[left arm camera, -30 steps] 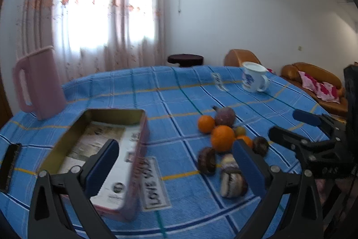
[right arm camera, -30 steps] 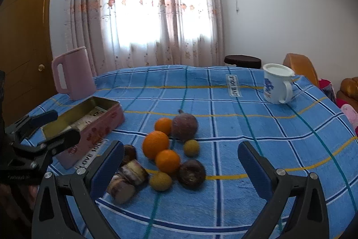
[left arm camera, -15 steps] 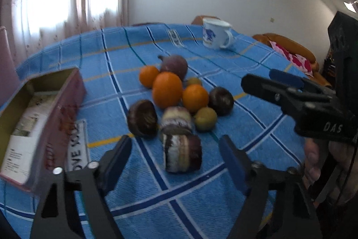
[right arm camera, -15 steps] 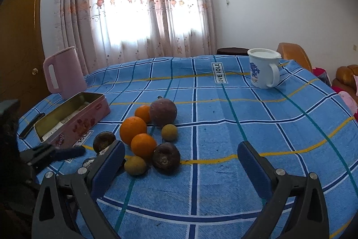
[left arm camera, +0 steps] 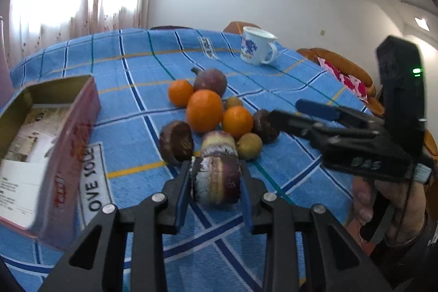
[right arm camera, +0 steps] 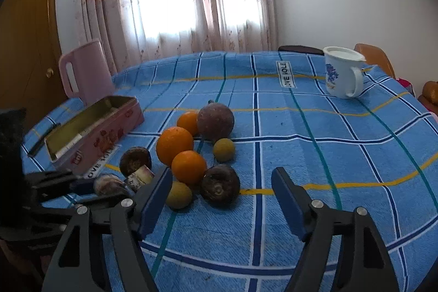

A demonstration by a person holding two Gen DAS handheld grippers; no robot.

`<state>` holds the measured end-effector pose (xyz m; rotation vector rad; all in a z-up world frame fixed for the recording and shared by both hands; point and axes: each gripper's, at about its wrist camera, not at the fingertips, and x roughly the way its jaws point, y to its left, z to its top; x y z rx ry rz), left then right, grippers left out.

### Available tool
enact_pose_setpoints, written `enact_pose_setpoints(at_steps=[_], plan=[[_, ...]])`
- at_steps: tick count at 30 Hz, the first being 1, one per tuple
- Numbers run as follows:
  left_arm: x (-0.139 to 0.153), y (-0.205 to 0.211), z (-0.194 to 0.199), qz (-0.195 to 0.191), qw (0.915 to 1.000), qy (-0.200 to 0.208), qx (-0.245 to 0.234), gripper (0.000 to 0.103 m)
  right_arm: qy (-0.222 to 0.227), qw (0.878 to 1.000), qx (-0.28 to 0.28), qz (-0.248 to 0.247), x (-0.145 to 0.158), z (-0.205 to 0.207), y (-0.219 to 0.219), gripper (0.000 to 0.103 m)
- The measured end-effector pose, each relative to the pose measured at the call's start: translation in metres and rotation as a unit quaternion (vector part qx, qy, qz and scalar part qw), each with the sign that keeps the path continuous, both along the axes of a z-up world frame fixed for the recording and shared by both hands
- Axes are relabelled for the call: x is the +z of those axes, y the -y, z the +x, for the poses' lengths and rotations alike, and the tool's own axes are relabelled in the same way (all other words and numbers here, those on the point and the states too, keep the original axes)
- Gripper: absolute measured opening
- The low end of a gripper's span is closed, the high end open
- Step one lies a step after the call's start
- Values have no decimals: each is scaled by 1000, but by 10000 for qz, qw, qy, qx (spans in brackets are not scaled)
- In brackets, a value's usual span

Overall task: Organize fruits
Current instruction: 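Lift the snack roll with the left gripper while the right gripper grasps a dark brown fruit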

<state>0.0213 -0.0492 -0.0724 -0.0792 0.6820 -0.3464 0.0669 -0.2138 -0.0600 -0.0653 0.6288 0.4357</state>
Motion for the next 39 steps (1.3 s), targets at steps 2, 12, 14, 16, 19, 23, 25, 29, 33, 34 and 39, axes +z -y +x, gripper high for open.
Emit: enact_pose_setpoints(at_steps=[2, 12, 14, 16, 19, 23, 25, 29, 33, 34, 39], plan=[[6, -4, -2, 55, 9999, 138, 79, 34, -140, 9999, 16, -27, -2, 7, -2, 71], [22, -27, -2, 121, 9977, 501, 450, 34, -702, 9967, 294, 292, -12, 25, 2, 28], [26, -32, -4, 107, 9970, 566, 510, 34, -644, 9966, 333, 398, -11, 22, 4, 22], [30, -38, -5, 111, 9959, 661, 613, 34, -598, 9969, 331, 386, -10, 21, 4, 22], [32, -43, -5, 85, 9952, 689, 688, 34, -533, 9978, 354, 160, -10, 18, -3, 23], [33, -47, -6, 67, 9947, 708, 744, 34, -646, 9971, 407, -10, -14, 21, -9, 37], [33, -47, -5, 59, 9947, 708, 747, 34, -658, 9969, 426, -42, -15, 22, -9, 37], [35, -47, -6, 53, 9944, 731, 760, 34, -520, 9970, 567, -115, -14, 16, -13, 25], [37, -51, -8, 66, 9935, 789, 812, 34, -242, 9983, 524, -95, -9, 7, -13, 23], [38, -52, -8, 69, 9933, 801, 826, 34, -188, 9986, 497, -78, -7, 6, -12, 23], [41, -56, -9, 94, 9922, 854, 899, 34, 4, 9991, 422, 42, -3, 2, -7, 23]])
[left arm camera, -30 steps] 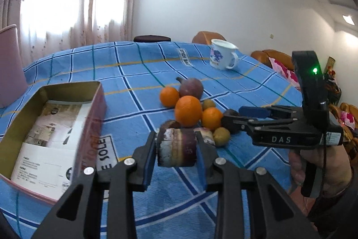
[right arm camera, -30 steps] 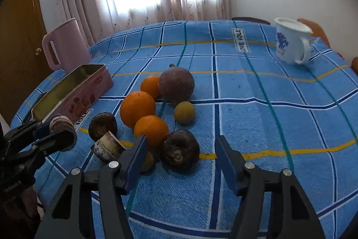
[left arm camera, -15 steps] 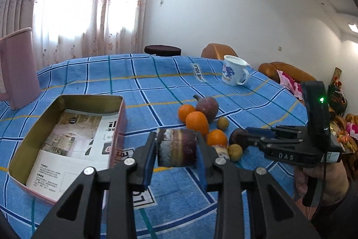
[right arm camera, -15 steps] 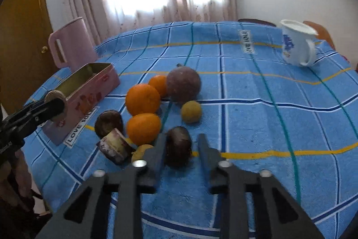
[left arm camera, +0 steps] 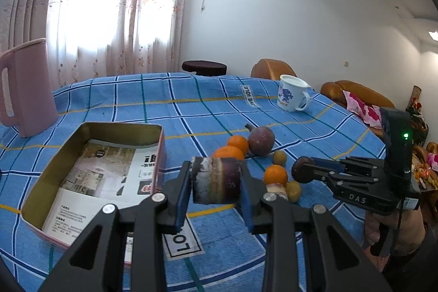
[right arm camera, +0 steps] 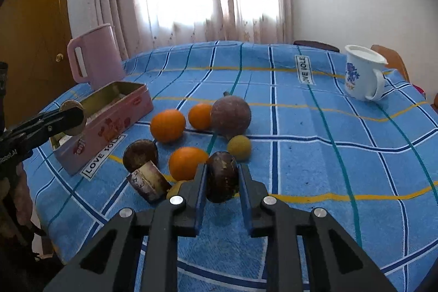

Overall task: Organize fruits
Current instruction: 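Lift the snack roll with the left gripper while the right gripper grasps a dark brown fruit, then carry the roll and the brown fruit over the tin box with both grippers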

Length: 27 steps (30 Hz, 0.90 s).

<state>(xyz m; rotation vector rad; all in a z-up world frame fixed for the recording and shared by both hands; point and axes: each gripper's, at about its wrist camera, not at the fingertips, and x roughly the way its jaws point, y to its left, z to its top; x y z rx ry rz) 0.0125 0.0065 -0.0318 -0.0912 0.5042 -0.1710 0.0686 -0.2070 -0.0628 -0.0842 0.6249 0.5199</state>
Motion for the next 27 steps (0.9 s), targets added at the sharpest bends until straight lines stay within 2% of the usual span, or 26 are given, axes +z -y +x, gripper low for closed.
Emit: enact_pose_setpoints(at_steps=[9, 27], plan=[[5, -2, -4, 170, 9996, 160, 143, 34, 533, 9984, -9, 184, 16, -12, 0, 23], [12, -34, -3, 201, 9981, 278, 505, 34, 935, 9949, 352, 131, 43, -20, -40, 23]])
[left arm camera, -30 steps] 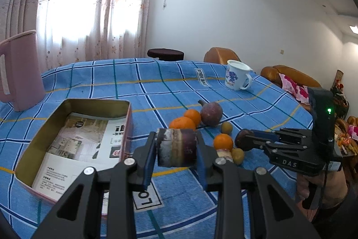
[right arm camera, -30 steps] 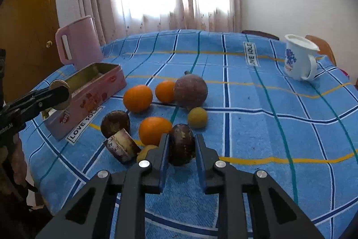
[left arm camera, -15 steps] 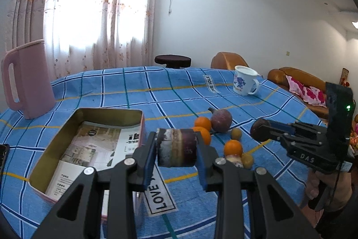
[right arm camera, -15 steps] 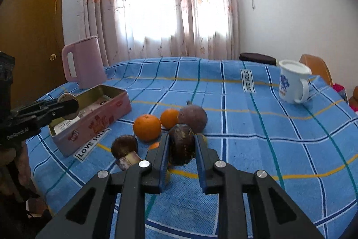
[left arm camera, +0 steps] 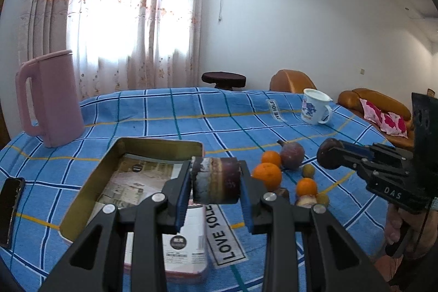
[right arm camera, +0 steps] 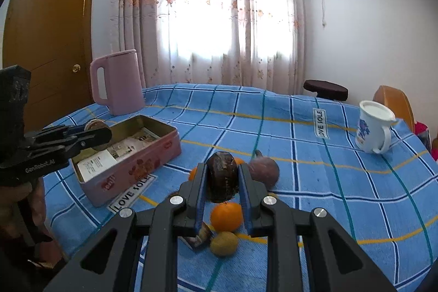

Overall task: Organize fruits
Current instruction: 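Carry the roll and the brown fruit over the tin box with both grippers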

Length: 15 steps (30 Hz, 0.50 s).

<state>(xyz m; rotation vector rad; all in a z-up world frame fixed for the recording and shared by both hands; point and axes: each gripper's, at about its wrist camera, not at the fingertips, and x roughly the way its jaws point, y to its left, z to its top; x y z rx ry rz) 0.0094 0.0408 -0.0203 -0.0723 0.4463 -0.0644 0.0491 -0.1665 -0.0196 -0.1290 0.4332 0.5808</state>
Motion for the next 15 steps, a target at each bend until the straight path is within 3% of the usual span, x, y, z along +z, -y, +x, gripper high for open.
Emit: enact_pose_setpoints(at_steps=[15], plan=[[-9, -48, 15, 67, 9986, -262, 459, 34, 238, 9958, 822, -319, 28, 12, -88, 23]])
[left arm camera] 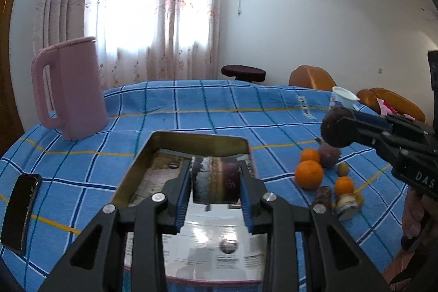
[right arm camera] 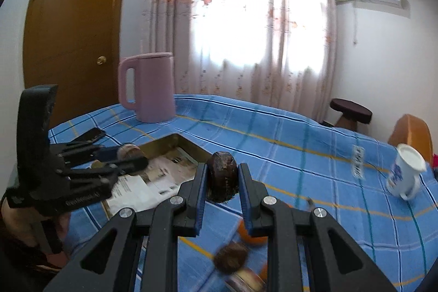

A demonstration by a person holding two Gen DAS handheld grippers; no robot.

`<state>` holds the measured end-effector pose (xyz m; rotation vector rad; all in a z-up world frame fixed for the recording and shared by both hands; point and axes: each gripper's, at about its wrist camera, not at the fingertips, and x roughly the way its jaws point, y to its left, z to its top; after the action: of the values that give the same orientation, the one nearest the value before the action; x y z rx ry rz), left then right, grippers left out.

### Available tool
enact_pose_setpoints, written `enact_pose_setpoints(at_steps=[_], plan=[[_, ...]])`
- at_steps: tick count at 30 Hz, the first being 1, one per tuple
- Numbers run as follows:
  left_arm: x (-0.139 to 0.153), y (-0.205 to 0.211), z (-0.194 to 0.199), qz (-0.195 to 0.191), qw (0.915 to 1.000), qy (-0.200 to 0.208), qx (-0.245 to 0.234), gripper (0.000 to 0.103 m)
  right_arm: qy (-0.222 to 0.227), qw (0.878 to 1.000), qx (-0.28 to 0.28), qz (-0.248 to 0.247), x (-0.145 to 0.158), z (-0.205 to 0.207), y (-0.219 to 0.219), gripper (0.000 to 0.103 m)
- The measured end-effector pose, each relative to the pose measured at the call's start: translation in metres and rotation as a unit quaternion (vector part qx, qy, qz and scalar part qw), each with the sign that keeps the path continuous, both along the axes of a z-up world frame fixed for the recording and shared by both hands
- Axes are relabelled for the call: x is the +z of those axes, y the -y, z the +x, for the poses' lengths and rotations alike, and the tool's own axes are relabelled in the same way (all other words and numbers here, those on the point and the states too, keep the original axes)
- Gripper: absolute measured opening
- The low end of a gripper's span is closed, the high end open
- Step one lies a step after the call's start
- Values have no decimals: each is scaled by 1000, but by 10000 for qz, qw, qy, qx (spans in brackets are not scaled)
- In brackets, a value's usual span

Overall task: Organize fruits
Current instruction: 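Carry the roll and the brown fruit over the tin box with both grippers, then open both grippers to drop the roll and brown fruit into the tin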

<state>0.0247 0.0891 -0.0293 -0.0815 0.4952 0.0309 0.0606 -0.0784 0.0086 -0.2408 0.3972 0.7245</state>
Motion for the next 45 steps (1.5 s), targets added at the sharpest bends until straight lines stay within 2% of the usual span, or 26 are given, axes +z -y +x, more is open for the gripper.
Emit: enact_pose_setpoints(at_steps=[10, 23, 25, 27, 28, 30, 32, 36, 39, 43, 45], plan=[[-13, -44, 4, -144, 9989, -233, 374, 34, -112, 9974, 542, -460, -22, -1, -74, 24], [-18, -60, 6, -233, 9982, -307, 470, 35, -399, 9925, 709, -916, -54, 2, -110, 24], [-16, -59, 4, -201, 9982, -257, 497, 42, -427, 9922, 720, -921, -56, 0, -112, 24], [-14, -58, 0, -165, 9981, -171, 575, 59, -368, 9928, 679, -916, -55, -2, -110, 25], [-12, -57, -3, -155, 9981, -91, 597, 63, -346, 9932, 657, -897, -54, -3, -107, 28], [-8, -56, -9, -167, 9978, 23, 644, 71, -298, 9944, 602, -820, -50, -7, -99, 42], [-3, -52, -15, -194, 9979, 133, 611, 74, -193, 9956, 510, -761, -45, -13, -81, 47], [4, -38, -24, -249, 9982, 307, 451, 81, -45, 9974, 167, -700, -41, -24, -28, 49], [6, -18, -26, -252, 9988, 361, 198, 86, 76, 9961, -282, -832, -47, -28, 14, 50], [4, 15, -21, -244, 9992, 280, -177, 86, -163, 9939, -634, -887, -62, -26, 53, 50], [0, 32, -16, -194, 9990, 174, -370, 86, -181, 9928, -665, -979, -67, -26, 58, 50]])
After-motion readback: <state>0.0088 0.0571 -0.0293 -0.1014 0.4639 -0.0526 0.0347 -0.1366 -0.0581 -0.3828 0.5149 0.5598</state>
